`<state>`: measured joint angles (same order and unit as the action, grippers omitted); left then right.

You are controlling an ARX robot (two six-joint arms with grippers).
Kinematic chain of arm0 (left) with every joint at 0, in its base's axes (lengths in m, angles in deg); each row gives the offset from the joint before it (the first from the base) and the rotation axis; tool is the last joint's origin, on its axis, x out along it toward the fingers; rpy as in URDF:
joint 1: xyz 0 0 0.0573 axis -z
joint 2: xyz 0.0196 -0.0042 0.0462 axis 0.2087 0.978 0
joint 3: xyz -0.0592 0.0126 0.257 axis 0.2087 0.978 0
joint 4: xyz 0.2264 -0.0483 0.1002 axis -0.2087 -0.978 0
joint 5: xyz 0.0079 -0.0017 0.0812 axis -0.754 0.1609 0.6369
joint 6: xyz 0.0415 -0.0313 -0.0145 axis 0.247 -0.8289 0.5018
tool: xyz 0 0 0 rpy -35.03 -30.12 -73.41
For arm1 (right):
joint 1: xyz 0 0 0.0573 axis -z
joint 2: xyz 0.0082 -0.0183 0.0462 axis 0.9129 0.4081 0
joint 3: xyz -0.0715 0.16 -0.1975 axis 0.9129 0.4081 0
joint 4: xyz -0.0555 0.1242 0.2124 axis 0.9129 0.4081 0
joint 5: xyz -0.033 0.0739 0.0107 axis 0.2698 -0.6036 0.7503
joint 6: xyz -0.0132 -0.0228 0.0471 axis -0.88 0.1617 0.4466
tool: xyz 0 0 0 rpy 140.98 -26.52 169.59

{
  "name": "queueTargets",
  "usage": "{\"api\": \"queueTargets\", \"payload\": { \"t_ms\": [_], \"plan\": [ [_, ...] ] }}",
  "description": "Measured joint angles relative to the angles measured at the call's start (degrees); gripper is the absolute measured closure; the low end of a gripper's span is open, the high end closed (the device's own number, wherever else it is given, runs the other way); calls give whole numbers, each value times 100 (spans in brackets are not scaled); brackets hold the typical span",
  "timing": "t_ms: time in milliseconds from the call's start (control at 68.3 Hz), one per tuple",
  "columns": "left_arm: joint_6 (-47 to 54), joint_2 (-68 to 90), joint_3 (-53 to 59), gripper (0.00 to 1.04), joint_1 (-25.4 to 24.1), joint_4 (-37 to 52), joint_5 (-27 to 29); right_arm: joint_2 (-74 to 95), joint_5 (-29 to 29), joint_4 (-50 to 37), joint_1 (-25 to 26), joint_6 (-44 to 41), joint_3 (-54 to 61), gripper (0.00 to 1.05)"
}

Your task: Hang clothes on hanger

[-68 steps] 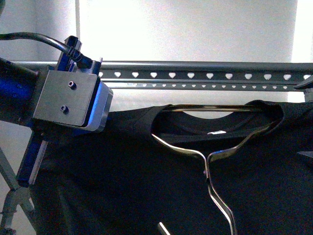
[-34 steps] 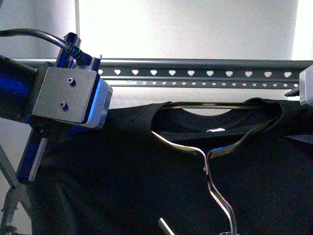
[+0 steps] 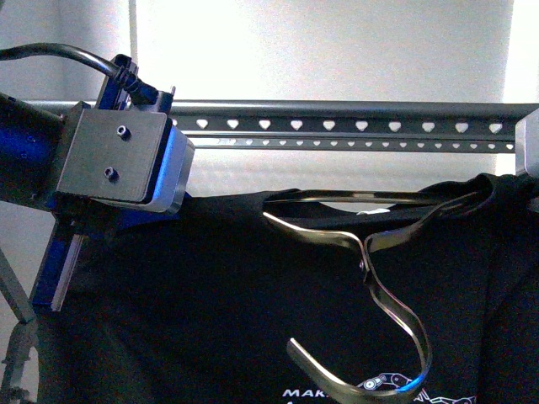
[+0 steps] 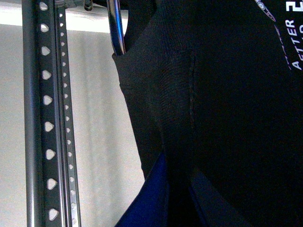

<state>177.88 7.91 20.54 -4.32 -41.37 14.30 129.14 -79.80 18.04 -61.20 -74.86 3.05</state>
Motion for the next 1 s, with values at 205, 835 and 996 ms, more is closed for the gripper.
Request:
{"api": "queueTargets", "payload": {
  "t_ms": [205, 835, 996],
  "plan": [
    [-11, -9, -7, 69, 0, 28, -52, -15, -129, -83, 52, 249, 90, 97],
    [-4920, 63, 828, 7, 31, 3637, 2146, -68, -632, 1537, 1377, 1661, 566, 97],
    [-9495, 7, 656, 7, -278, 3912, 3178, 96, -667, 1589, 1602, 2306, 566, 99]
  ]
}}
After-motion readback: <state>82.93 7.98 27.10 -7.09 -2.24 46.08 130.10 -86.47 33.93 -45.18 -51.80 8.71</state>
